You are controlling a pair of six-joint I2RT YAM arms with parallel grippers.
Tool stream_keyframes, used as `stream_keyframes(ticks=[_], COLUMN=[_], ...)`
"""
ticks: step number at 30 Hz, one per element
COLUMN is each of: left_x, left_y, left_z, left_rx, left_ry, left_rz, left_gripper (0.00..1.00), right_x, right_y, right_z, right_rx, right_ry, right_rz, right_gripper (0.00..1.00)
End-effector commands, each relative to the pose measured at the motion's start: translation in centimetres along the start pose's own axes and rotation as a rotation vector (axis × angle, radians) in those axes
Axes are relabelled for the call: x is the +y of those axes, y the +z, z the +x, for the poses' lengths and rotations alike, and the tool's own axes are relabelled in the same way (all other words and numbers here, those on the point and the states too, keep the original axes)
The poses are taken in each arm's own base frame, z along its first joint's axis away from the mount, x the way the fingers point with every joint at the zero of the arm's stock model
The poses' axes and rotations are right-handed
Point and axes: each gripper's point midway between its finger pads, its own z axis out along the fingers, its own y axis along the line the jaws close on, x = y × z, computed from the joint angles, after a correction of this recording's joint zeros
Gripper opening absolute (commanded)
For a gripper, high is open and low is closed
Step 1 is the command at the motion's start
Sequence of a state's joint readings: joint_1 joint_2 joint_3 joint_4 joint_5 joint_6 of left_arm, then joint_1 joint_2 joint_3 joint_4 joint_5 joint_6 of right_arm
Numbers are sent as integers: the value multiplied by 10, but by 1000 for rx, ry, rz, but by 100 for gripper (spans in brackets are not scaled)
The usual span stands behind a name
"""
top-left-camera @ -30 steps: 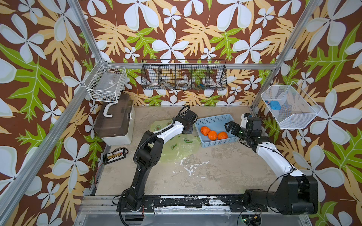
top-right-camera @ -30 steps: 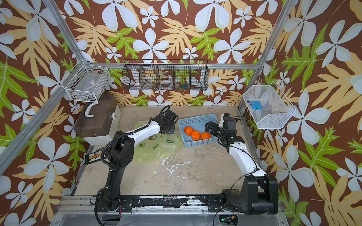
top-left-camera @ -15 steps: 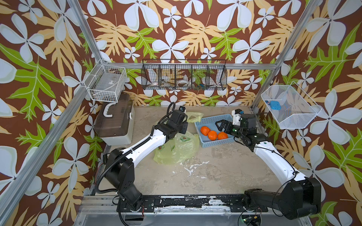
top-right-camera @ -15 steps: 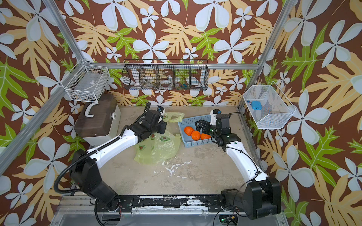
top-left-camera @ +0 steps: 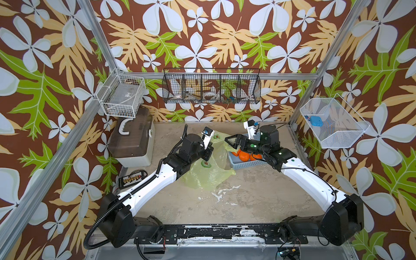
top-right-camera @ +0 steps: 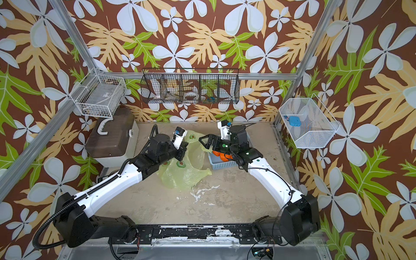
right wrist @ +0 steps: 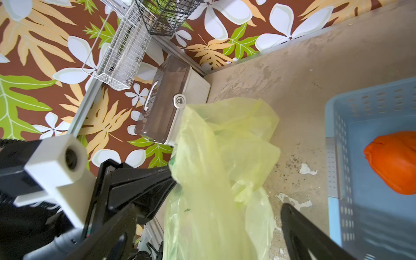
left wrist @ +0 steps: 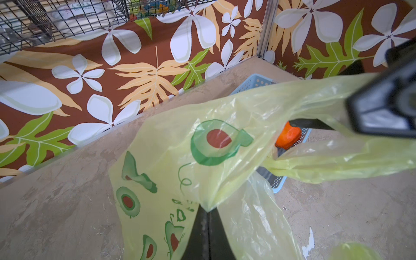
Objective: Place the oranges into plastic bags & tie knots
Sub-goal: Open the plastic bag at the center of the board.
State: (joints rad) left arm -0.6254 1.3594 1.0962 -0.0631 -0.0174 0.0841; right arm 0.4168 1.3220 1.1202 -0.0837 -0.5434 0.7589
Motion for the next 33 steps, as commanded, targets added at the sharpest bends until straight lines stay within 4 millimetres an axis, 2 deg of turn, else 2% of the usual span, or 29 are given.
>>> stream_keyframes(ticks=[1,6,8,10,12,17,20,22,29,33], left_x=[1,1,-1,-2,-4,-6,-7,-6,-6,-13], left_y=[5,12,13,13,10,4,3,3,3,1], left_z=[-3,-1,-3,-5,-7,-9,-8,-7,-2,0], left_rx=[-11,0,-3,-10,-20,-45,-43,-42,-38,-51], left_ry=[45,57,62,68,76,88,94,98,126,142], left_rz=[-7,-7,6,11,19,30,33,30,30,67], left_gripper=[0,0,0,0,0,0,0,0,0,0], right_x=[4,17,26,39,48,63,66,64,53,41], right_y=[-22,-65,-74,-73,-61,-16,6,21,48,61], right_z=[-7,-7,-4,-2,0,1,-1,1,13,10], right_rx=[-77,-148,-169,-168,-149,-69,-51,-28,11,-5], right_ry=[-6,-30,-9,36,66,122,142,167,234,243], right_rz=[45,80,37,-45,-101,-186,-198,-195,-184,-143], right_gripper=[100,99,100,100,100,100,99,99,99,98])
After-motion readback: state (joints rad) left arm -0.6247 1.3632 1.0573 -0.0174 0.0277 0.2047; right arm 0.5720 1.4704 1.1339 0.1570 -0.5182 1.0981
